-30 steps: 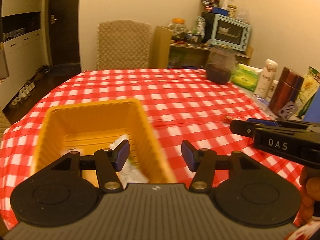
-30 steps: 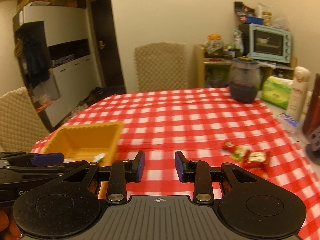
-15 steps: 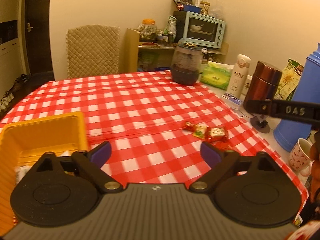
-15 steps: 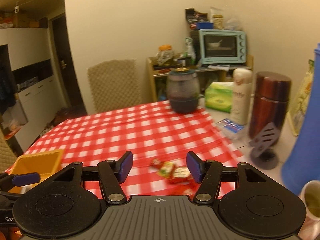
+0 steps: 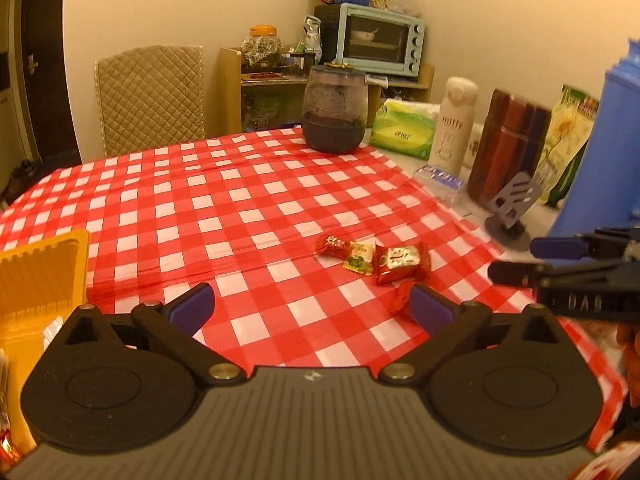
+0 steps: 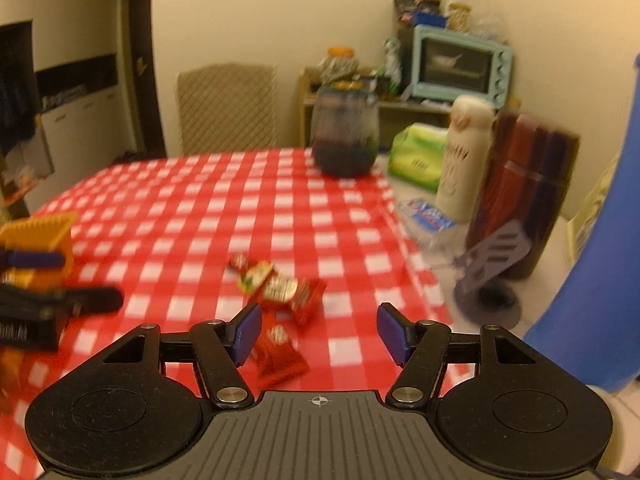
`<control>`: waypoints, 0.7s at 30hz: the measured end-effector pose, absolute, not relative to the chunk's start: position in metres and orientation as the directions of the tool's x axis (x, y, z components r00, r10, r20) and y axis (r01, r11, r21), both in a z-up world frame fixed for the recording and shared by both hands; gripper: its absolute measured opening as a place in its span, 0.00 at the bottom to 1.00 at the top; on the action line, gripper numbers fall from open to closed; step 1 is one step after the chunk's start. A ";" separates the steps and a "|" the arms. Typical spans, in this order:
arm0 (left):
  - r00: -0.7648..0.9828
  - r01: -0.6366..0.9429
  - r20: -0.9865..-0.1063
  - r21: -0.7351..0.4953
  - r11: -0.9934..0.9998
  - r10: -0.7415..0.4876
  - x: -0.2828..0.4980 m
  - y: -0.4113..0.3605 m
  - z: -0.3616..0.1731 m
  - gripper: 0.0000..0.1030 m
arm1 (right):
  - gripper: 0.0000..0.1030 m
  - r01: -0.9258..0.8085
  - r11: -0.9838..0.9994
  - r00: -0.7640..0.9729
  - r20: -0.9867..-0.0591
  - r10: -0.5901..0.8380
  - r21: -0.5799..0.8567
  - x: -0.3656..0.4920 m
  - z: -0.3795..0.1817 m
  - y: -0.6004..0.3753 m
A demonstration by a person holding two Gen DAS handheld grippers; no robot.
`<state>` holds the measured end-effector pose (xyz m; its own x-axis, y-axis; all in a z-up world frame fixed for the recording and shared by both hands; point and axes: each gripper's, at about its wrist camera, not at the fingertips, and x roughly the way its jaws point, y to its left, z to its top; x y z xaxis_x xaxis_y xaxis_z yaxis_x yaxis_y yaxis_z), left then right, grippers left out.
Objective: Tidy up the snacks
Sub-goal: 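Move both open grippers back to the remaining red snacks, then grasp the red printed pouch with the right gripper while the left grasps the gold-labelled red candy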
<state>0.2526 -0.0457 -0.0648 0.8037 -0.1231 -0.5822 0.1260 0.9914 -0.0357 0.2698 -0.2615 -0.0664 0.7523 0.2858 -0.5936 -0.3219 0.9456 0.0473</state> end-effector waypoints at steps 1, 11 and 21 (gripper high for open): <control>0.805 0.130 -0.583 -0.013 0.991 -0.114 0.255 -0.049 -0.068 1.00 | 0.62 -0.336 0.941 0.744 -0.599 0.296 0.049 0.271 -0.074 -0.261; 0.746 0.124 -0.652 -0.064 0.990 -0.135 0.285 -0.051 -0.093 1.00 | 0.61 -0.478 0.878 0.674 -0.636 0.376 0.012 0.298 -0.123 -0.235; 0.727 0.136 -0.666 -0.096 0.986 -0.165 0.301 -0.053 -0.107 0.99 | 0.32 -0.510 0.860 0.641 -0.659 0.394 0.018 0.313 -0.141 -0.230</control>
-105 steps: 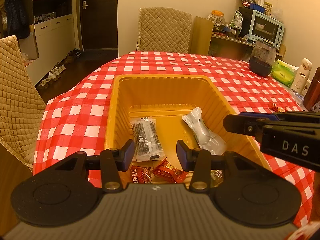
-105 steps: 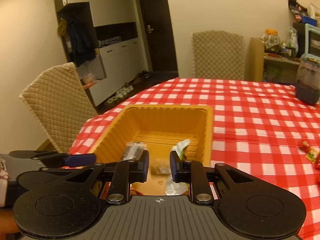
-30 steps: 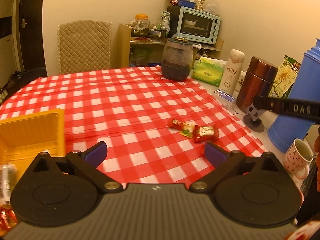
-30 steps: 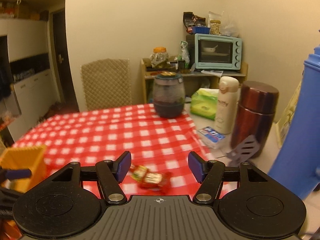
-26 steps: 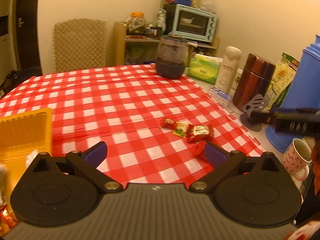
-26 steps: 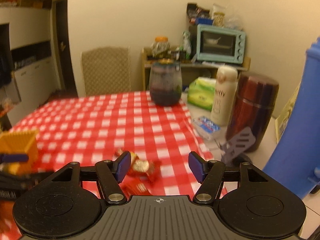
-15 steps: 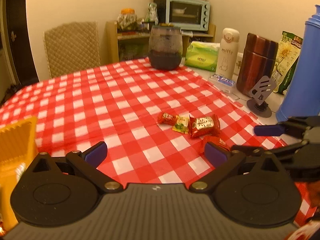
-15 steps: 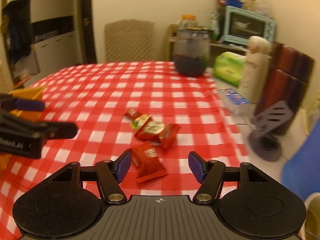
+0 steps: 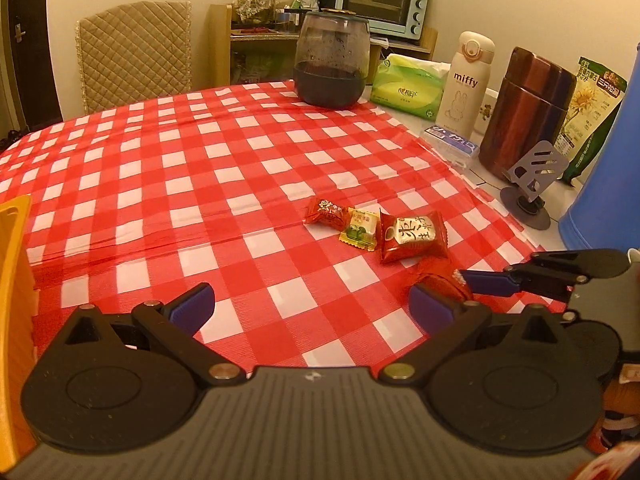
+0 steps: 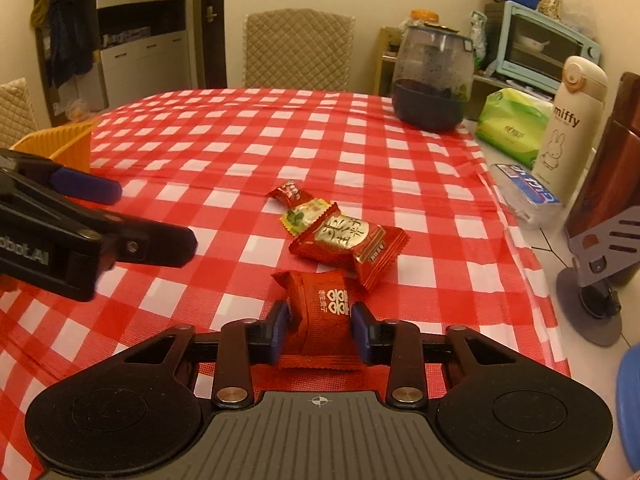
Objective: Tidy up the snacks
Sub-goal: 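Grasp the red printed pouch with the right gripper while the left grasps the gold-labelled red candy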
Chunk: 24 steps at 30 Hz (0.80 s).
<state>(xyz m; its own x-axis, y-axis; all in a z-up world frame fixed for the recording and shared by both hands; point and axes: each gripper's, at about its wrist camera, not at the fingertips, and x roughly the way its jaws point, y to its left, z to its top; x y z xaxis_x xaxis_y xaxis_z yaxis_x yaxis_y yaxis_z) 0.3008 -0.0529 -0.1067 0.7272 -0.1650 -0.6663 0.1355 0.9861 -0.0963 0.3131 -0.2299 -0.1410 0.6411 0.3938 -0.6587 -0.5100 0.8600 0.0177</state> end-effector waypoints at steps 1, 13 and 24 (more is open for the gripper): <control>0.728 0.136 -0.665 -0.097 0.986 -0.166 0.302 -0.053 -0.107 0.99 | 0.31 -0.501 0.865 0.650 -0.652 0.390 0.018 0.311 -0.140 -0.232; 0.725 0.140 -0.665 -0.113 0.984 -0.180 0.307 -0.062 -0.115 0.99 | 0.31 -0.291 0.956 0.755 -0.619 0.217 -0.021 0.345 -0.121 -0.272; 0.732 0.119 -0.661 -0.111 0.987 -0.162 0.309 -0.054 -0.119 0.99 | 0.31 -0.483 0.873 0.639 -0.653 0.407 0.070 0.362 -0.134 -0.250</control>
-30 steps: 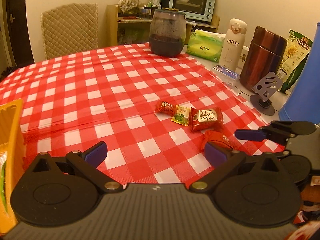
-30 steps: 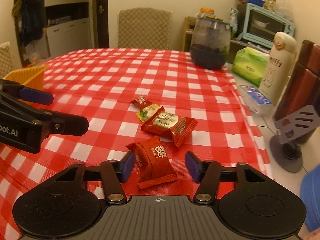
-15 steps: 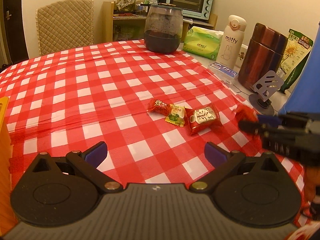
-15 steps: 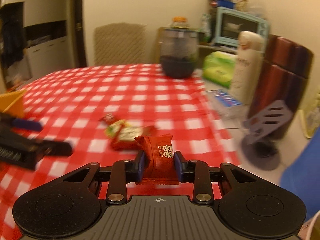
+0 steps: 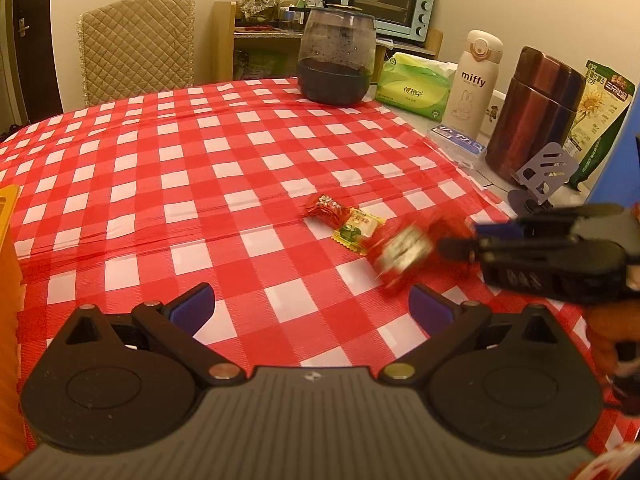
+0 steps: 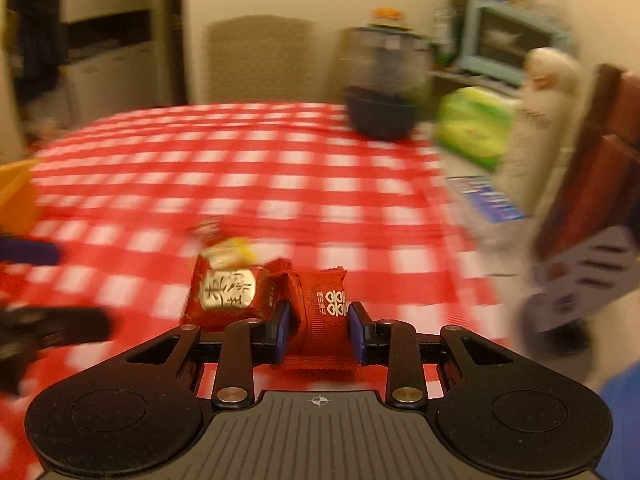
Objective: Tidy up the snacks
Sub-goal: 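Grasp the red printed pouch with the right gripper while the left grasps the gold-labelled red candy, then lift both snacks and carry them over the orange tray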
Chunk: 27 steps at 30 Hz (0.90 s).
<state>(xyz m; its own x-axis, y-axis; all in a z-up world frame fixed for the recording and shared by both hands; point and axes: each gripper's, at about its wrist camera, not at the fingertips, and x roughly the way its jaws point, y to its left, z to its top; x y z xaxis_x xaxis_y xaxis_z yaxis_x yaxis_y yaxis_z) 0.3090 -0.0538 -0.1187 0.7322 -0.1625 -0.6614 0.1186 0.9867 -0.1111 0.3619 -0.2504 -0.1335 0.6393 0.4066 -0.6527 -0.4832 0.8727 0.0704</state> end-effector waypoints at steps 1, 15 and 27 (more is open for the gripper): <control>0.732 0.119 -0.661 -0.116 0.986 -0.167 0.309 -0.053 -0.120 0.99 | 0.31 -0.513 0.849 0.607 -0.648 0.461 0.124 0.358 -0.133 -0.251; 0.721 0.207 -0.635 -0.184 0.961 -0.277 0.331 -0.088 -0.135 0.95 | 0.31 -0.331 0.928 0.703 -0.612 0.362 0.169 0.332 -0.125 -0.291; 0.745 0.198 -0.630 -0.105 0.975 -0.219 0.330 -0.102 -0.143 0.44 | 0.30 -0.279 0.948 0.720 -0.620 0.313 0.154 0.319 -0.128 -0.296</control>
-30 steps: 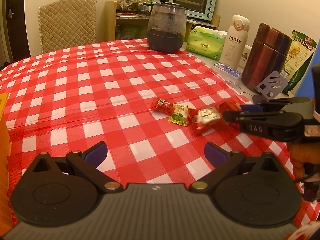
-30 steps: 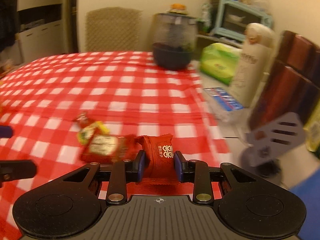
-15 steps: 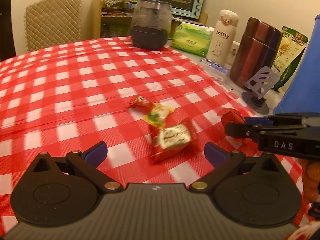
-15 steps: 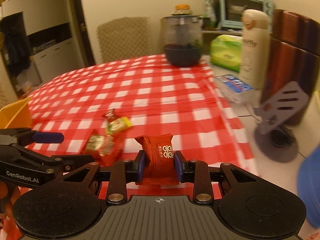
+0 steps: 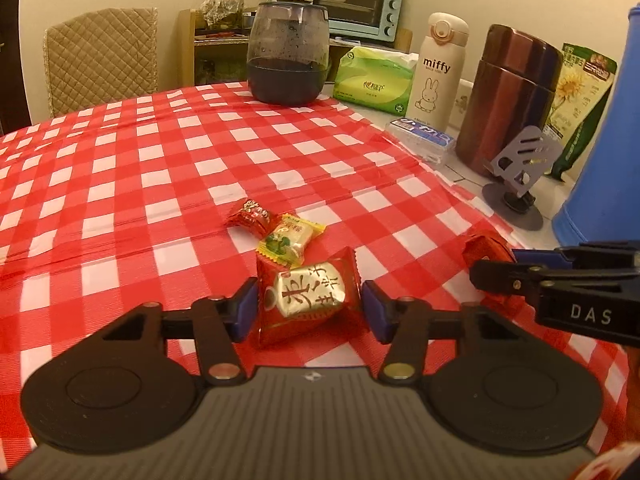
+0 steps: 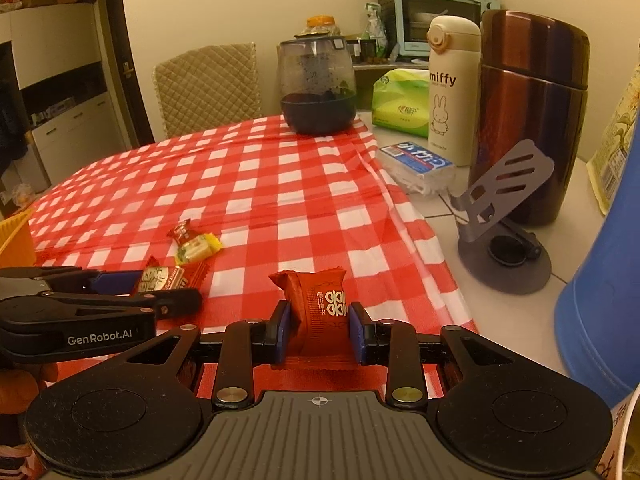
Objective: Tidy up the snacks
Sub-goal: 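Lift both snacks and carry them over the orange tray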
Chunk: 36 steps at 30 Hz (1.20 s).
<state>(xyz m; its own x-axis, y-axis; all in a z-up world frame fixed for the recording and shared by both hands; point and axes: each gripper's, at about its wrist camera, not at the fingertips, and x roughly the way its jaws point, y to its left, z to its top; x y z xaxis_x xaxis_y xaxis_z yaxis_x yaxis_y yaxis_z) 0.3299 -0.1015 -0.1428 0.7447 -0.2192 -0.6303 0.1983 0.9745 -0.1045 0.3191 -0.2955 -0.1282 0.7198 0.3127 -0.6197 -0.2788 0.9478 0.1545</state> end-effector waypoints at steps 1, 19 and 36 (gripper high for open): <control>0.743 0.196 -0.633 -0.104 0.975 -0.216 0.328 -0.099 -0.142 0.42 | 0.30 -0.282 0.947 0.718 -0.620 0.314 0.153 0.318 -0.128 -0.294; 0.776 0.122 -0.612 -0.097 0.988 -0.156 0.250 -0.062 -0.076 0.40 | 0.30 -0.328 0.932 0.707 -0.614 0.352 0.156 0.269 -0.087 -0.259; 0.820 0.016 -0.569 -0.090 0.996 -0.064 0.166 -0.006 -0.001 0.39 | 0.31 -0.415 0.901 0.701 -0.586 0.407 0.129 0.212 -0.010 -0.207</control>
